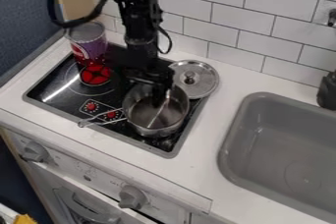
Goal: Move the silver pot to the lower left corner of the stove
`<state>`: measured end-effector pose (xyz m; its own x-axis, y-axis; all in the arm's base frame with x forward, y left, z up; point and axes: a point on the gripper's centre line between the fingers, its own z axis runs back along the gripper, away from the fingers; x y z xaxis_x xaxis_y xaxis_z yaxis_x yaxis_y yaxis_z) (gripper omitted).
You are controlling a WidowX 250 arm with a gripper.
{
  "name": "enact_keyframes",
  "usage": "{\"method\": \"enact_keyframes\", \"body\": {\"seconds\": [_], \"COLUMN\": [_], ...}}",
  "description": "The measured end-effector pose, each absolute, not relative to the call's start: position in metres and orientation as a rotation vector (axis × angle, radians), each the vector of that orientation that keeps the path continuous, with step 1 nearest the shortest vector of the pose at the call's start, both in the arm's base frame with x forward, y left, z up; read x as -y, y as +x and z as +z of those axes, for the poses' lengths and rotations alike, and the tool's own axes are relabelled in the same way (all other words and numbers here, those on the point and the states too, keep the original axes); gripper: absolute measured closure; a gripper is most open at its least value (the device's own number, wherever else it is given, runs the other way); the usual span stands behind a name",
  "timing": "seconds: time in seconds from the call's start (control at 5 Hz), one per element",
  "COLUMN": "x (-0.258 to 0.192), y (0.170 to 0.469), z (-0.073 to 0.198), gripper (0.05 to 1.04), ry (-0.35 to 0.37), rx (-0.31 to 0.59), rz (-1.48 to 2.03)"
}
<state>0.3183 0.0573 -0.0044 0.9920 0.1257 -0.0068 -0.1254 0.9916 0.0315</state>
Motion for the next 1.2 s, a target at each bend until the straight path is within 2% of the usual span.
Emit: {"method": "enact_keyframes", "body": {"seconds": [0.4, 0.6, 0.8, 1.0, 1.2], "x": [-0.054, -0.054, -0.062, -0.070, -0.089], "y": [0.304, 0.300, 0.297, 0.294, 0.289], "z": [-0.016, -0.013, -0.002, 0.013, 0.034], "gripper": [0.730, 0.936, 1.006, 1.008, 1.008], "ry": [0.025, 0.013, -0.022, -0.067, -0.143], "rx": [-0.027, -0.023, 0.002, 0.026, 0.048], "rz": [0.105, 0.112, 0.135, 0.173, 0.204]}}
